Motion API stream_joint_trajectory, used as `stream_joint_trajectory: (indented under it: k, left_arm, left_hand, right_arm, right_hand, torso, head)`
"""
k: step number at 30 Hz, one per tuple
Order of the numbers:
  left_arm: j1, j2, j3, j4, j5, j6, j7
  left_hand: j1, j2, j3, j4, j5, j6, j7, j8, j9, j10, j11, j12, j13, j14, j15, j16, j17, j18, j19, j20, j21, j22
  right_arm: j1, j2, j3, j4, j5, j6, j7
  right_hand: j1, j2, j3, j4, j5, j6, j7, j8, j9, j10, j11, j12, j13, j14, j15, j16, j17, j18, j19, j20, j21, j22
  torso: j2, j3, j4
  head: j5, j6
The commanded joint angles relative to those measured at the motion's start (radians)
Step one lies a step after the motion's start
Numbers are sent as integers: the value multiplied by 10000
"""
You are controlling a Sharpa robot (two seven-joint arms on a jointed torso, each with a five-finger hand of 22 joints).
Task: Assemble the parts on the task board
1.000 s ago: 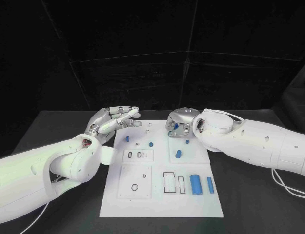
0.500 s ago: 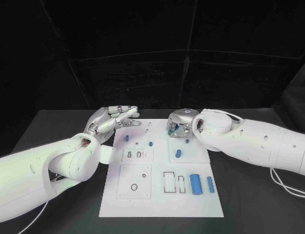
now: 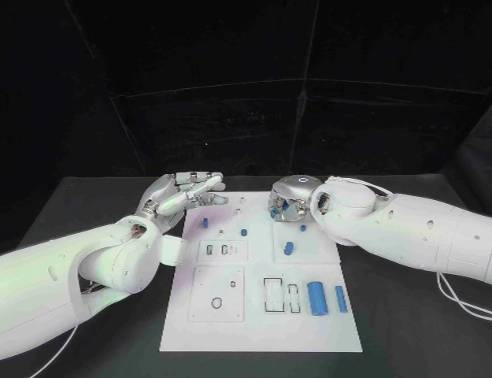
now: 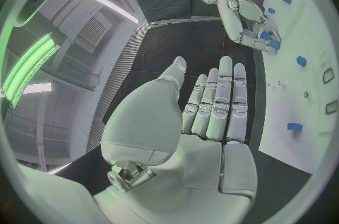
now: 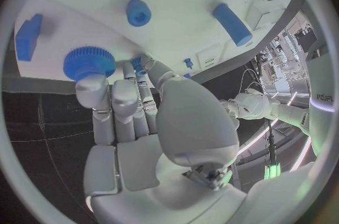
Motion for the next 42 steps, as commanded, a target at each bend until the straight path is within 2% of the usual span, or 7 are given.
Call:
stream_joint_trajectory:
  k: [1,9,13,20,24,34,42]
  left_arm:
    - [20,-7,9,11,9,139,18]
    - [42,-21,8,-4,9,200,-22]
    - [50,9,8,-25,10,79,45]
    - [56,82,8,-72,83,49,75]
    - [79,74,8,-37,111,24,85]
    - [140,55,8,86,127,-72,105]
    - [167,50,8,95,129,-74,88]
  left_hand:
    - [12,89,-34,-42,-24,63,52,-56,-13,48,-8,-59,-16,-76,9,-38,17,150,73,-3,-38,-21]
    - [71,141,-44,-100,-24,61,49,-77,-15,36,-8,-94,-23,-89,9,-48,47,150,91,-4,-65,-42]
    - [65,157,-72,-112,-24,68,53,-85,-14,41,-4,-108,-25,-135,21,-74,57,144,79,2,-92,-59]
    - [59,161,-90,-117,-25,73,55,-89,-13,46,-1,-115,-26,-158,27,-88,62,142,72,6,-108,-69]
    - [56,165,-98,-119,-25,77,55,-90,-13,49,-1,-117,-26,-166,29,-93,65,141,69,8,-114,-73]
    - [60,185,-104,-125,-24,88,54,-89,-11,60,-2,-119,-25,-170,29,-96,74,143,69,9,-125,-80]
    - [60,185,-104,-125,-24,88,54,-89,-11,60,-2,-119,-25,-170,29,-96,74,143,69,9,-125,-80]
  right_arm:
    - [19,-67,10,191,336,-1114,358]
    - [30,8,21,353,851,-1589,-397]
    - [60,303,26,55,910,-1802,-699]
    - [86,989,30,-687,1052,-2104,-797]
    - [93,1284,31,-907,1110,-2070,-794]
    - [116,1636,32,-1188,1058,-1956,-1029]
    - [149,1698,33,-1265,1004,-1928,-1111]
  right_hand:
    - [91,13,352,38,68,170,-18,36,65,179,-42,-1,71,262,-86,176,143,-145,107,-9,223,262]
    - [-92,-105,620,183,-22,229,-24,-3,67,241,-55,-66,99,239,-84,342,273,-165,102,-6,374,431]
    - [-178,-170,727,262,21,227,-23,-32,64,240,-52,-104,106,232,-81,409,322,-169,92,-2,425,482]
    - [-329,-276,817,398,28,215,-20,-69,59,231,-45,-144,112,231,-72,511,407,-178,92,8,491,558]
    - [-381,-316,856,454,14,201,-18,-88,55,214,-40,-161,113,226,-68,532,415,-182,93,12,518,589]
    - [-457,-392,907,538,-22,167,-7,-121,47,169,-25,-188,108,221,-57,578,447,-183,81,22,543,607]
    - [-466,-413,918,551,-28,159,-7,-128,45,159,-24,-192,107,221,-54,597,465,-185,82,24,552,619]
  torso:
    - [14,-3,15]
    - [45,-6,15]
    - [62,2,57]
    - [92,-35,153]
    - [143,-22,136]
    - [257,-63,256]
    - [317,-76,286]
  head:
    - [16,24]
    - [64,110]
    - [64,149]
    - [-8,188]
    - [50,248]
    - [33,270]
    - [29,268]
